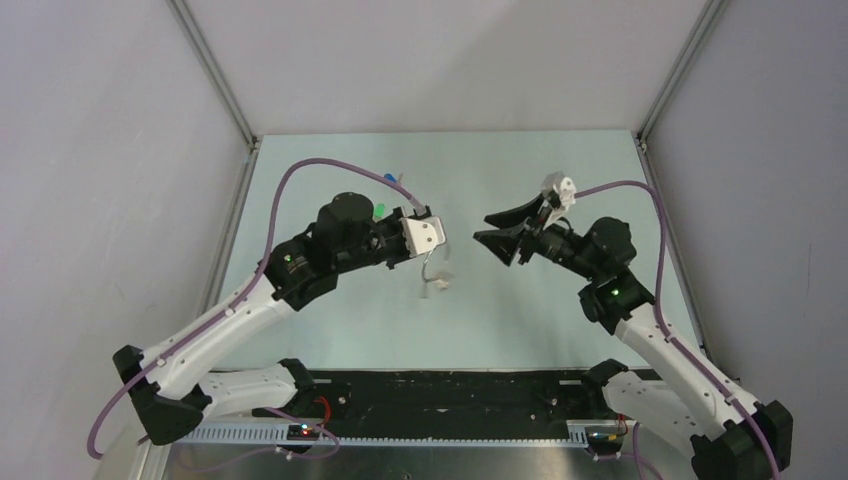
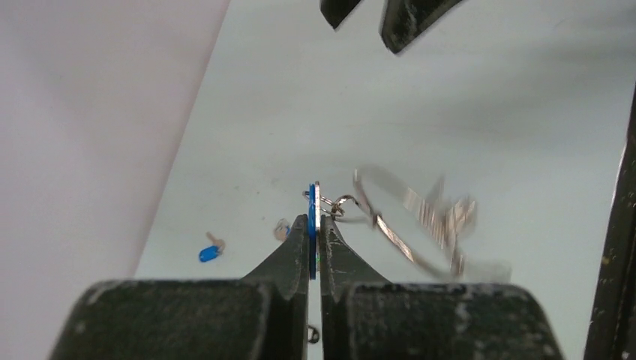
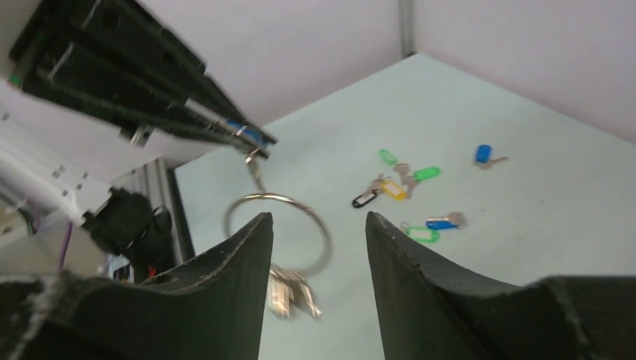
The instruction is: Remove the keys from the keyring
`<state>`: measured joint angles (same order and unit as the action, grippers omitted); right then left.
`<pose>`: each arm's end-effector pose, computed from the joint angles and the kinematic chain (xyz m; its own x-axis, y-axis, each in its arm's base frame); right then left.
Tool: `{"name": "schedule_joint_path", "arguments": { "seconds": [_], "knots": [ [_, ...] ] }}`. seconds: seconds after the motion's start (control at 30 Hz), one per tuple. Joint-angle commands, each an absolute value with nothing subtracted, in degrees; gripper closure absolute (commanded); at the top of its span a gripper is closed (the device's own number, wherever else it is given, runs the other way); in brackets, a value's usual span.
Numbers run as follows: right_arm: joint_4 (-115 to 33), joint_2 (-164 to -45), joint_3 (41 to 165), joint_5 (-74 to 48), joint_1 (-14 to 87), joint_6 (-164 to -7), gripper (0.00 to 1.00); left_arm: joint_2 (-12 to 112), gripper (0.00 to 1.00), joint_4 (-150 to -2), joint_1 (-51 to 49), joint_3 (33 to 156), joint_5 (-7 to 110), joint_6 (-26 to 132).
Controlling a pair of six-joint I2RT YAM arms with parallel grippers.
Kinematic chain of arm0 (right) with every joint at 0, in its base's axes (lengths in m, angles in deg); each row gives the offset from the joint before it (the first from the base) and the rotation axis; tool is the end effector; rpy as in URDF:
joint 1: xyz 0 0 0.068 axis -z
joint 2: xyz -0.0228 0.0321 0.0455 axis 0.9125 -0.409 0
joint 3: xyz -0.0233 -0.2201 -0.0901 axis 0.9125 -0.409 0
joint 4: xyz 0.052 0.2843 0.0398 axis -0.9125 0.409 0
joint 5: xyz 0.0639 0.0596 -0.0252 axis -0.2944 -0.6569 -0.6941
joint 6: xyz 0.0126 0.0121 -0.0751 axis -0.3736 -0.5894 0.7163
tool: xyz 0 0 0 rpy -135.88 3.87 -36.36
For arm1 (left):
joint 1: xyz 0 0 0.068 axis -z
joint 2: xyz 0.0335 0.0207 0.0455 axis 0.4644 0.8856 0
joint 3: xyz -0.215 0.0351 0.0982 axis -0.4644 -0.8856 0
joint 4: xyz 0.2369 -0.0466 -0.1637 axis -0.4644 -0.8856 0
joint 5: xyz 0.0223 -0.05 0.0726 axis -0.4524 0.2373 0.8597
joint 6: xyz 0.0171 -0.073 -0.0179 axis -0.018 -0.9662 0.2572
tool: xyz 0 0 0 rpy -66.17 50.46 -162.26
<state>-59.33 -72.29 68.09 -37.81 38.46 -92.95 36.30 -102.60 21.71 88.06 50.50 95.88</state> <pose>0.2334 0.1603 0.3261 -0.0773 0.1975 -0.9773 -0.8634 0.4768 0.1647 0.1962 -0.2451 0.3478 0.2540 0.4991 -0.8285 0.8391 0.3122 0.4454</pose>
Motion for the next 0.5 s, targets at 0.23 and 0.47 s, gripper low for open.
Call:
{"name": "schedule_joint_path", "arguments": {
  "seconds": [0.23,0.47],
  "knots": [
    [-68.76,-77.12,67.5,-40.77,26.12,-71.89,0.45,31.76,1.0,-111.74,26.31,92.36,61.28,121.81],
    [-74.18,-80.05,67.5,-40.81,24.0,-70.37,0.43,29.29,1.0,-111.87,29.89,89.27,66.99,140.0]
  ]
}}
